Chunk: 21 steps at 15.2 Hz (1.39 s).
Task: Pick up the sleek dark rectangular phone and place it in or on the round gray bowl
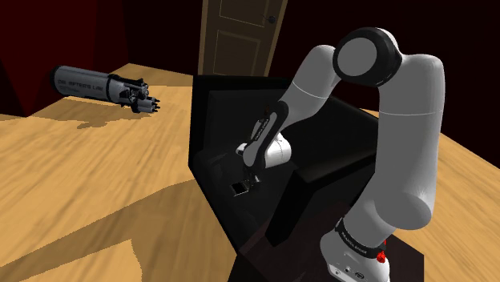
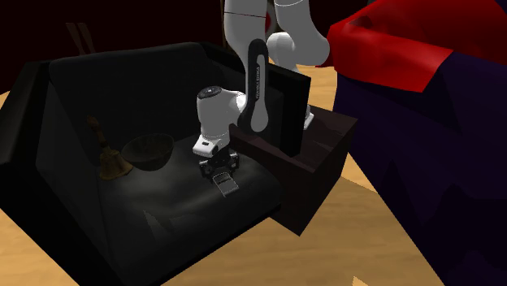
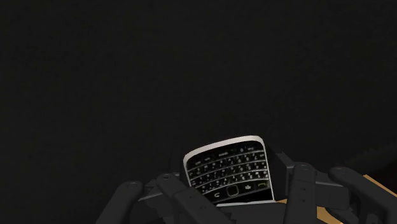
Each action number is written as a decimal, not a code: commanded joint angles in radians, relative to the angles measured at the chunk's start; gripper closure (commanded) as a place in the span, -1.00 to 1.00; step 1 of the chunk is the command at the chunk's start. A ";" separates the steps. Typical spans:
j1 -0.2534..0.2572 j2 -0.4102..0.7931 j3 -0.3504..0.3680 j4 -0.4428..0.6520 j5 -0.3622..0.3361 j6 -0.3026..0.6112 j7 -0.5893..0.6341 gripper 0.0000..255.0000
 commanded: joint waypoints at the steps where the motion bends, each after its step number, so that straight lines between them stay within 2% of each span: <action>1: 0.000 0.000 0.000 0.000 0.000 0.000 0.000 1.00; 4: 0.000 0.000 0.000 0.000 0.000 0.000 0.000 1.00; 10: 0.052 -0.103 -0.060 -0.033 -0.038 -0.073 0.034 1.00; 21: 0.125 -0.289 -0.161 -0.071 -0.165 -0.218 0.132 1.00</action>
